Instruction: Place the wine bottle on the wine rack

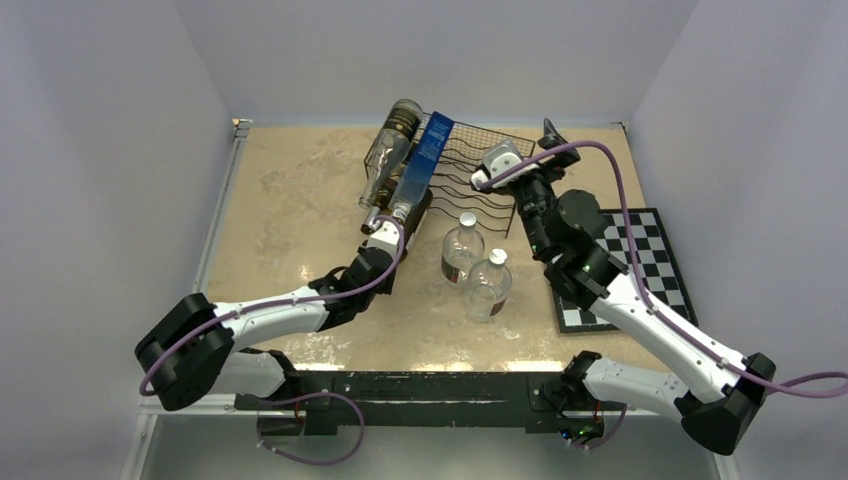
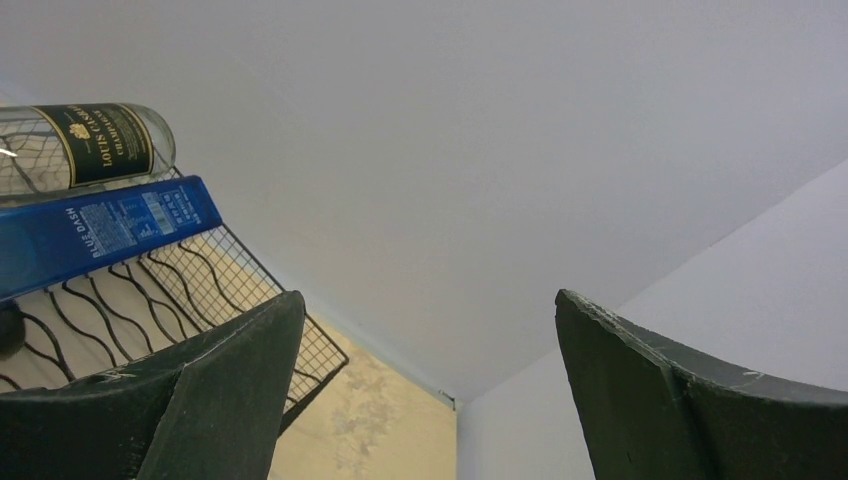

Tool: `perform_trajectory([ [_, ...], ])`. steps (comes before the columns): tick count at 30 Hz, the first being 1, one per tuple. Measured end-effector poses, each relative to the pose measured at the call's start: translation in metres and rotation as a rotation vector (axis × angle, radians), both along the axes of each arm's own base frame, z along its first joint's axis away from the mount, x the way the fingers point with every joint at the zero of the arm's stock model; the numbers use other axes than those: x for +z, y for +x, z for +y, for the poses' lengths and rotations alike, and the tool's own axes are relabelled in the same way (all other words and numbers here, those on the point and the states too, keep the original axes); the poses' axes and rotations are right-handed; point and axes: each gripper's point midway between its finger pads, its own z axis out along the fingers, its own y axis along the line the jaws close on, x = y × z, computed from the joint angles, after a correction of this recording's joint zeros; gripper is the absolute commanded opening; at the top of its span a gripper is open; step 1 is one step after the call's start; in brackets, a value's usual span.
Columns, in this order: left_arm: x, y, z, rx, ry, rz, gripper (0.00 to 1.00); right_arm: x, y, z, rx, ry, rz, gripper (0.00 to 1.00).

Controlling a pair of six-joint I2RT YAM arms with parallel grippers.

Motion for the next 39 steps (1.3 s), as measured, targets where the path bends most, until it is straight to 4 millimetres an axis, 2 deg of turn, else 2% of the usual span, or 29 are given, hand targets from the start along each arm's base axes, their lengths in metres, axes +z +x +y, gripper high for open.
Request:
perform_trajectory([
  [8,-0.004,0.014,-0.020,-0.005,-0.038,-0.012,0.00,0.004,-0.023,-0.018,0.025,0.083,0.037,0.98],
  [18,0.000,0.041,-0.043,0.042,-0.026,-0.003,0.00,-0.014,-0.028,-0.020,0.036,0.103,0.115,0.99],
  [29,-0.006,0.064,-0.055,0.100,0.018,-0.010,0.00,-0.019,-0.033,-0.023,0.039,0.122,0.127,0.99],
  [35,-0.017,0.084,-0.061,0.128,0.094,-0.049,0.00,-0.020,-0.033,-0.024,0.039,0.118,0.132,0.99],
  [39,-0.018,0.100,-0.067,0.139,0.119,-0.082,0.00,-0.022,-0.035,-0.025,0.039,0.111,0.139,0.98],
])
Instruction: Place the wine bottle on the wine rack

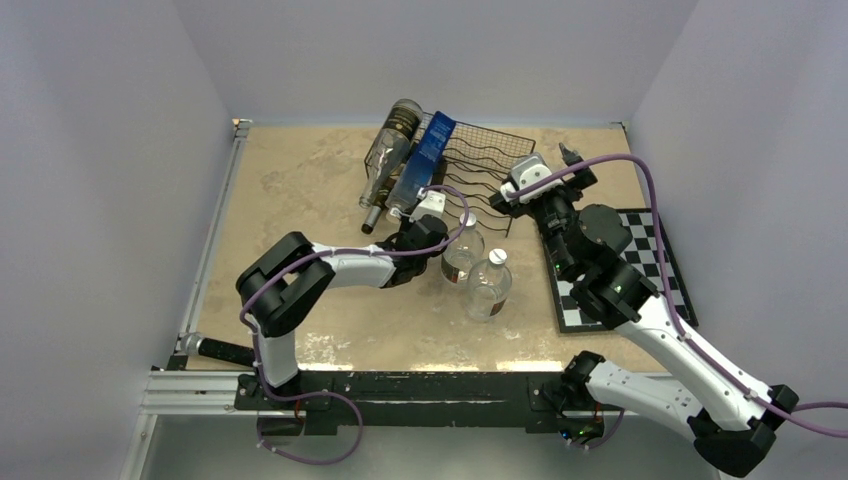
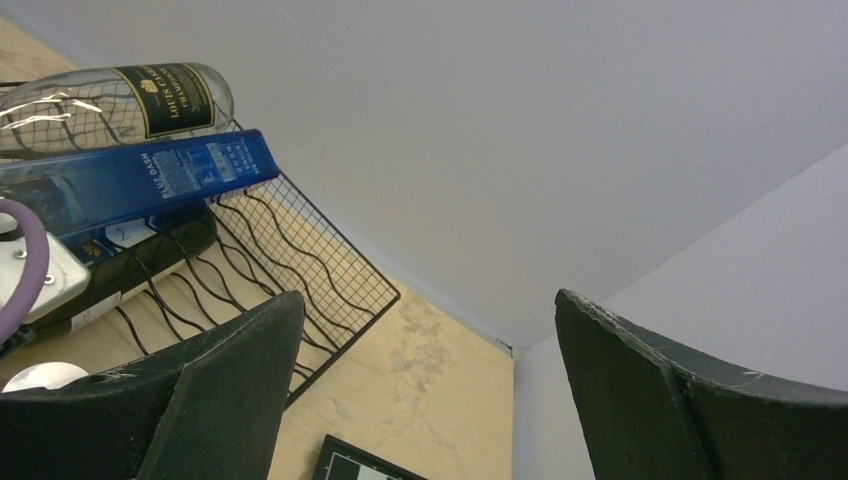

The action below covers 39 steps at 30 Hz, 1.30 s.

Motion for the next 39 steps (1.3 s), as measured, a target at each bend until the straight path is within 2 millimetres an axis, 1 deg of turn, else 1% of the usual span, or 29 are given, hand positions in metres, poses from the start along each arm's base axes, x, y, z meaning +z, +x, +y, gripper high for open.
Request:
perform_trajectory([
  [5,0.001,0.011,-0.004,0.003,0.009,-0.016,0.00,0.000,-0.002,-0.001,0.000,-0.004,0.003,0.98],
  [13,0.002,0.014,-0.005,0.010,-0.014,0.006,0.00,-0.002,-0.002,-0.001,0.003,-0.008,0.007,0.99],
  [18,0.006,0.021,-0.010,0.021,-0.040,0.047,0.00,-0.002,-0.002,-0.001,0.004,-0.008,0.007,0.98],
  [19,0.007,0.022,-0.011,0.025,-0.041,0.055,0.01,-0.002,-0.002,-0.001,0.004,-0.008,0.007,0.99],
  [23,0.011,0.027,-0.015,0.039,-0.061,0.094,0.24,-0.004,-0.002,-0.001,0.003,-0.010,0.010,0.99],
  [25,0.012,0.028,-0.015,0.043,-0.073,0.109,0.33,-0.007,-0.001,0.000,0.003,-0.015,0.015,0.99],
  [26,0.012,0.028,-0.015,0.046,-0.078,0.114,0.35,-0.008,-0.001,0.000,0.003,-0.017,0.017,0.99],
  [30,0.010,0.027,-0.013,0.057,-0.087,0.126,0.36,-0.009,-0.001,0.000,0.003,-0.019,0.018,0.98],
  [34,0.010,0.027,-0.014,0.059,-0.091,0.128,0.30,-0.009,-0.001,0.000,0.003,-0.019,0.018,0.98],
  [36,0.009,0.026,-0.013,0.062,-0.090,0.132,0.29,-0.009,-0.001,0.000,0.003,-0.018,0.018,0.99],
  [39,0.008,0.025,-0.013,0.066,-0.087,0.140,0.40,-0.009,-0.001,0.000,0.003,-0.019,0.018,0.98],
])
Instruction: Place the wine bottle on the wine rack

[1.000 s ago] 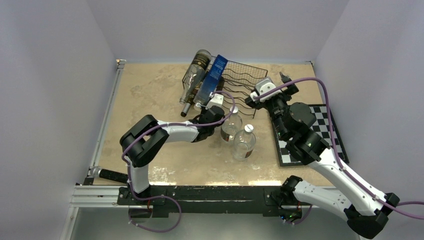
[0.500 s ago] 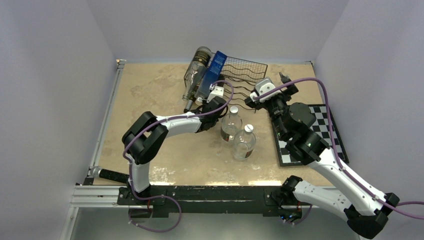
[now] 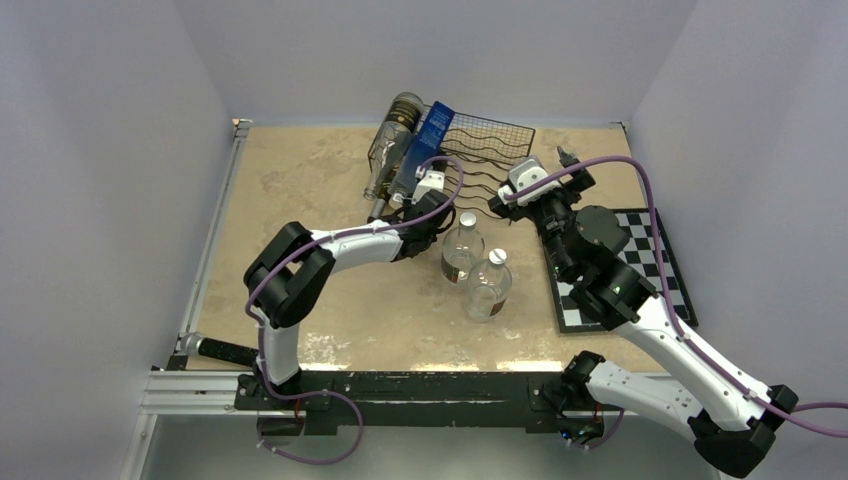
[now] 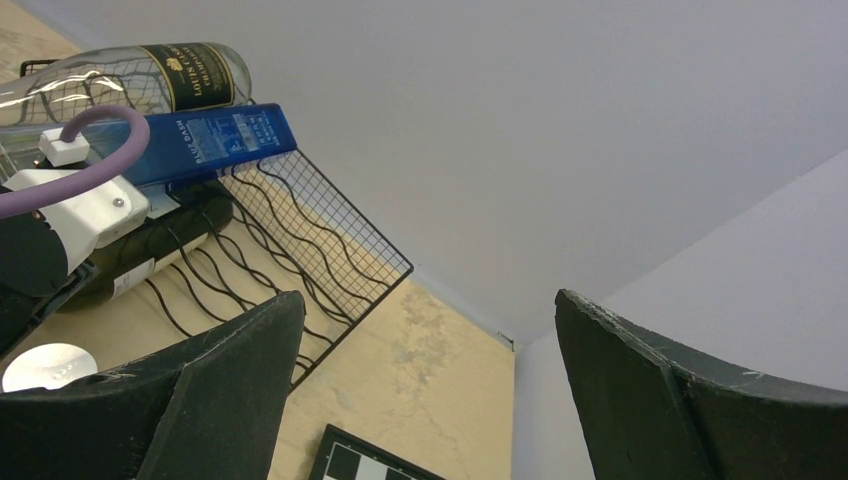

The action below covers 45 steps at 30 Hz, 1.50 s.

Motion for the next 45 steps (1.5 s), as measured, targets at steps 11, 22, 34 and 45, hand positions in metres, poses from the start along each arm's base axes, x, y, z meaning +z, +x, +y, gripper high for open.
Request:
perform_trajectory([
  [11,-0.012,-0.001,0.008,0.022,0.025,0.031,0.57,0.000,0.000,0.000,0.000,0.000,0.001,0.99],
  [22,-0.009,-0.003,0.010,0.010,0.038,0.018,0.64,0.000,0.000,0.000,-0.001,0.001,0.001,0.99],
  [34,-0.001,-0.018,0.015,-0.007,0.039,-0.009,0.70,-0.001,0.000,0.000,0.001,0.007,0.003,0.98],
  [45,-0.010,-0.044,0.037,-0.012,0.028,0.023,0.57,-0.002,0.001,0.002,0.002,0.013,0.008,0.98],
])
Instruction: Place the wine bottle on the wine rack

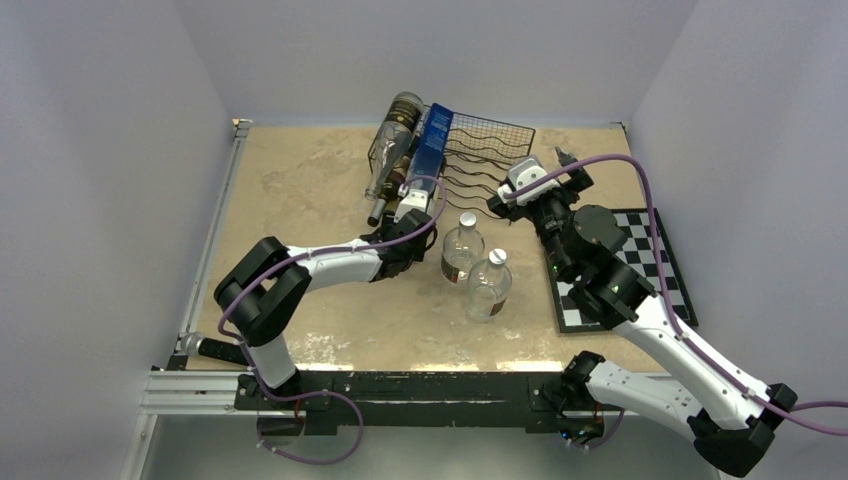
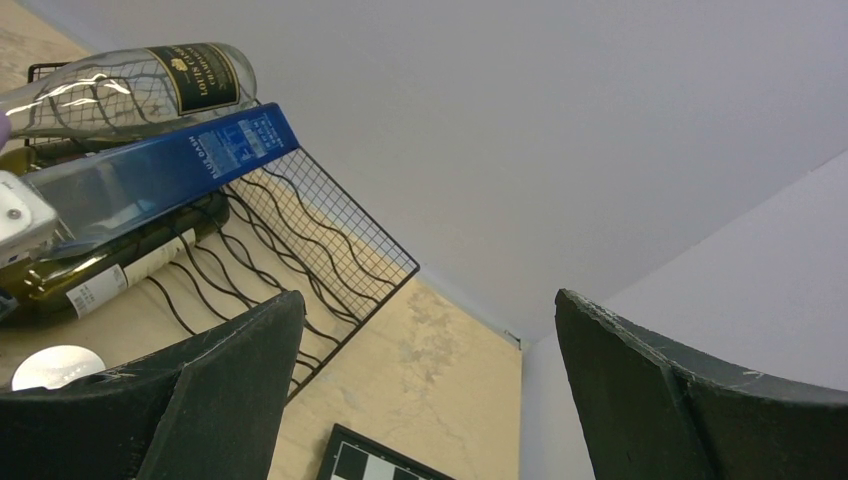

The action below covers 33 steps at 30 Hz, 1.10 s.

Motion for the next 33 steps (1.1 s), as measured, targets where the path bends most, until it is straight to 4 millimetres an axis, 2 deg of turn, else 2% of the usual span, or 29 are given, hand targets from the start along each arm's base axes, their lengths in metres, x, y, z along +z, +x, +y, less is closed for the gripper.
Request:
perform_trajectory([
  [5,-0.014,-0.011,0.004,-0.020,-0.017,0.018,0.51,-0.004,0.001,0.001,0.001,-0.001,0.008,0.98],
  [9,-0.025,-0.019,0.005,-0.041,-0.022,0.028,0.52,-0.007,0.001,0.002,0.001,0.000,0.015,0.98],
  [14,-0.024,-0.024,0.003,-0.065,-0.046,0.014,0.54,-0.008,0.001,0.002,0.002,0.008,0.017,0.98],
  [16,-0.021,-0.025,0.002,-0.071,-0.057,0.007,0.47,-0.008,0.001,0.002,0.003,0.010,0.018,0.98],
  [19,-0.018,-0.023,0.000,-0.075,-0.072,-0.005,0.30,-0.008,0.001,0.002,0.003,0.011,0.019,0.98],
  [21,-0.018,-0.023,-0.001,-0.077,-0.076,-0.005,0.26,-0.008,0.001,0.002,0.003,0.011,0.019,0.98],
  [26,-0.019,-0.023,-0.001,-0.076,-0.078,-0.010,0.24,-0.008,0.001,0.002,0.003,0.012,0.019,0.98],
  [28,-0.019,-0.023,-0.001,-0.075,-0.078,-0.011,0.15,-0.008,0.001,0.002,0.003,0.012,0.019,0.98],
  [30,-0.018,-0.022,0.000,-0.073,-0.078,-0.013,0.01,-0.008,0.001,0.002,0.002,0.012,0.018,0.98],
  [33,-0.018,-0.022,0.000,-0.073,-0.076,-0.015,0.00,-0.010,0.000,0.001,0.003,0.011,0.020,0.98],
])
